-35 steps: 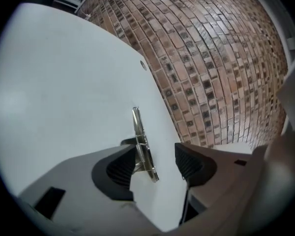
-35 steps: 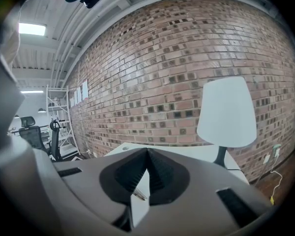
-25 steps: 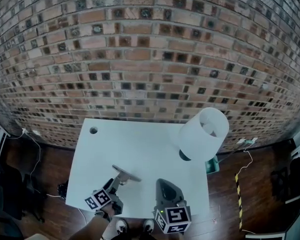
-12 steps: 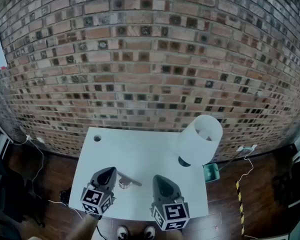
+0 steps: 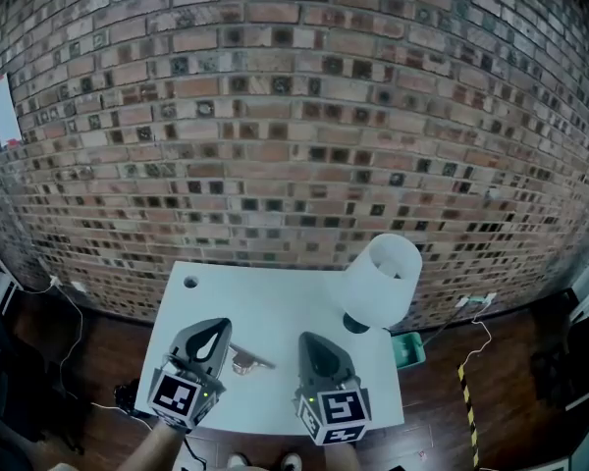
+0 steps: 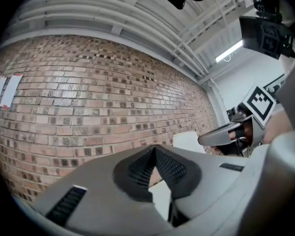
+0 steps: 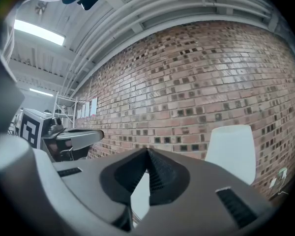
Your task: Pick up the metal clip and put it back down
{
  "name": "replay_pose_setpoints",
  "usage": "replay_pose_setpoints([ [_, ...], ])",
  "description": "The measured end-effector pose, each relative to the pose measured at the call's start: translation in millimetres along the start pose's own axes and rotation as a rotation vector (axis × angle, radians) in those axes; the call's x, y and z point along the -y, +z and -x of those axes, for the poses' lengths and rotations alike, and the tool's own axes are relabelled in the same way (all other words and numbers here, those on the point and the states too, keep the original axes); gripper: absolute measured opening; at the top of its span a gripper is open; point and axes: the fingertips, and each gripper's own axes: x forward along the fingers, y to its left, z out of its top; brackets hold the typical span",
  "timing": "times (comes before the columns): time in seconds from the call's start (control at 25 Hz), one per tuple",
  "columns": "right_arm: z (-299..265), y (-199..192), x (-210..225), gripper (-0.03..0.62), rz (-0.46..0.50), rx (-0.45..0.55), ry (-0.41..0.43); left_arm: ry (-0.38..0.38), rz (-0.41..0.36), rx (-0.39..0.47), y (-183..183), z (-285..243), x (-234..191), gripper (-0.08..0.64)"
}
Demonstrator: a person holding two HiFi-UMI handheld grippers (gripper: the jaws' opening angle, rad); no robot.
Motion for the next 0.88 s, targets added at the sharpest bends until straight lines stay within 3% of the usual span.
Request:
replay_pose_setpoints([
  [0.48, 2.0, 11.8, -23.2, -0.018, 0.041, 0.021, 0.0, -0.017, 0.025, -0.004, 3.7, 13.9, -4.1, -0.014],
  [0.88, 21.1, 34.0, -64.7, -0.018, 0.067, 0.066, -0.04, -0.058, -0.016, 0.026, 13.6, 52.1, -15.4, -0.014],
])
